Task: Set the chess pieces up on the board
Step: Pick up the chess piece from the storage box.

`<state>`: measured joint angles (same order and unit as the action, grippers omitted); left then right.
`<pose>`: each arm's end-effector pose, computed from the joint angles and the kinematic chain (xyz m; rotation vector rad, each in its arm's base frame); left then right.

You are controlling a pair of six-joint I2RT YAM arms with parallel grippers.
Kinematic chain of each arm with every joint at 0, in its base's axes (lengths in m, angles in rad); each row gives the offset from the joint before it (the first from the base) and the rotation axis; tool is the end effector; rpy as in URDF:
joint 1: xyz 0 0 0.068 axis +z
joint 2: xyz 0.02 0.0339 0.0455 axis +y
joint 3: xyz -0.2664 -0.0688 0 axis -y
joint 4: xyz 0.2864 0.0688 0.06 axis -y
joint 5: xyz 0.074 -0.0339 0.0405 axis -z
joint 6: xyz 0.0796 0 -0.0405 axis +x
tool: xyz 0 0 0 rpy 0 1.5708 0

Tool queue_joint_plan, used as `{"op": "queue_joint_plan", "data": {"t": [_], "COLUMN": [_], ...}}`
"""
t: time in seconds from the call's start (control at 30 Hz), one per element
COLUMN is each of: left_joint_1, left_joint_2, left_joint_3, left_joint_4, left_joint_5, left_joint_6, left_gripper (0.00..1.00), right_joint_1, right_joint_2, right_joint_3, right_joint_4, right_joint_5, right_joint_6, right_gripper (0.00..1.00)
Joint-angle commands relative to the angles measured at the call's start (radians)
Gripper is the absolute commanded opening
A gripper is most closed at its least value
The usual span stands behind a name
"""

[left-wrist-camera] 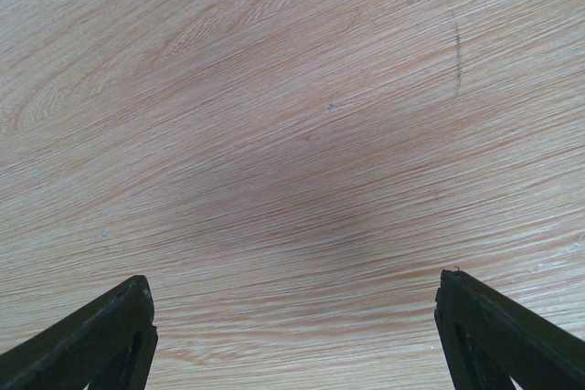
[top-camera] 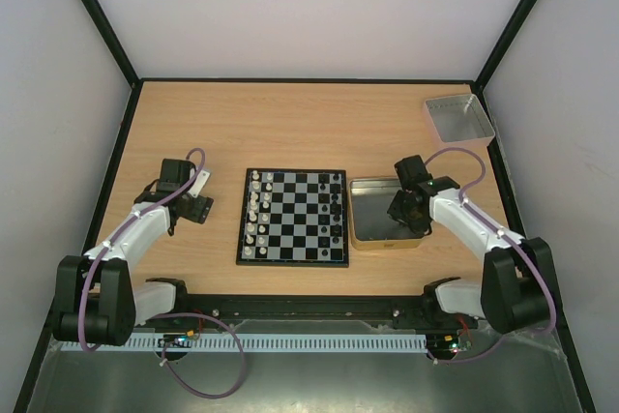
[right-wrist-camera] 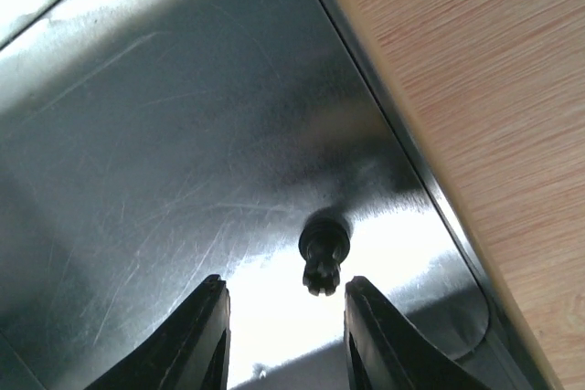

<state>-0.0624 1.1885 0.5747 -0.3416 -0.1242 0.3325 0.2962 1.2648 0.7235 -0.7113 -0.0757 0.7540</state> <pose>0.2777 -0.0075 0.1198 0.4483 2.4962 0.2647 0.2508 0.0828 0.1257 0.6378 2.8147 0.3267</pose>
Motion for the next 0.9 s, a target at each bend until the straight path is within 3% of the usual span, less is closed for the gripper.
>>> {"op": "queue_joint_plan", "data": {"t": [0.0, 0.33, 0.87], "left_joint_1": [-0.005, -0.01, -0.013], "left_joint_2": [0.003, 0.007, 0.002], "left_joint_3": [-0.012, -0.012, -0.012], "left_joint_4": [0.004, 0.006, 0.008], "left_joint_5": [0.005, 0.002, -0.003], "left_joint_6": [-0.001, -0.002, -0.004], "left_gripper": [0.84, 0.84, 0.84], "right_joint_1": [-0.023, -0.053, -0.064], "right_joint_2": [0.035, 0.072, 0.099], "right_joint_3": [-0.01, -0.015, -0.055], "right_joint_4": [0.046, 0.066, 0.103], "right_joint_5": [-0.003, 0.006, -0.008], "right_joint_6": [0.024, 0.013, 0.007], "right_gripper": [0.33, 0.32, 0.11]}}
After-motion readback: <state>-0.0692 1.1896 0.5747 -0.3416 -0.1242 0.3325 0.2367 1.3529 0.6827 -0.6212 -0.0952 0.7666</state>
